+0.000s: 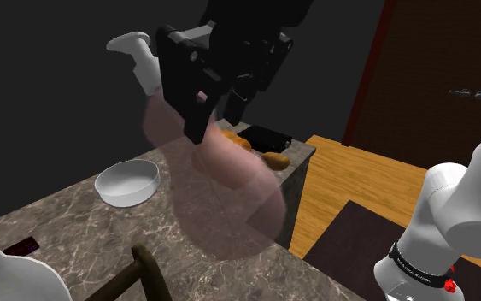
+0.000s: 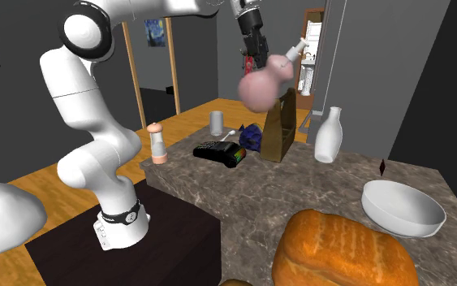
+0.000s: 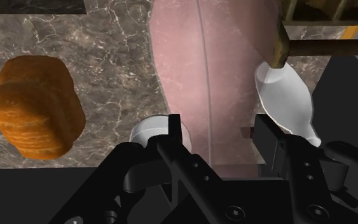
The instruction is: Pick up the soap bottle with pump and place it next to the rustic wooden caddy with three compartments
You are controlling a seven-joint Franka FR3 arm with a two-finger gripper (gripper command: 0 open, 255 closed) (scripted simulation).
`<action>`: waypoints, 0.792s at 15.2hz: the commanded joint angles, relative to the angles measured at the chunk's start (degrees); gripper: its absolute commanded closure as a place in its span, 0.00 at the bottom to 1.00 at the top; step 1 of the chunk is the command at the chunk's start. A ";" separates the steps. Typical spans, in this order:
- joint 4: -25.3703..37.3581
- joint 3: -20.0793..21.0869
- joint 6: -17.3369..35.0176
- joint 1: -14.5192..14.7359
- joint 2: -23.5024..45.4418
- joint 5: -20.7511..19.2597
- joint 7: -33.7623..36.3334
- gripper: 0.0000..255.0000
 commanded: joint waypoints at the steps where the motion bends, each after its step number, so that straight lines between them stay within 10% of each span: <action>1: -2.53 -0.63 1.83 0.12 -1.19 0.81 -0.16 1.00; 12: -14.60 -2.37 10.82 1.05 -5.26 3.29 0.07 1.00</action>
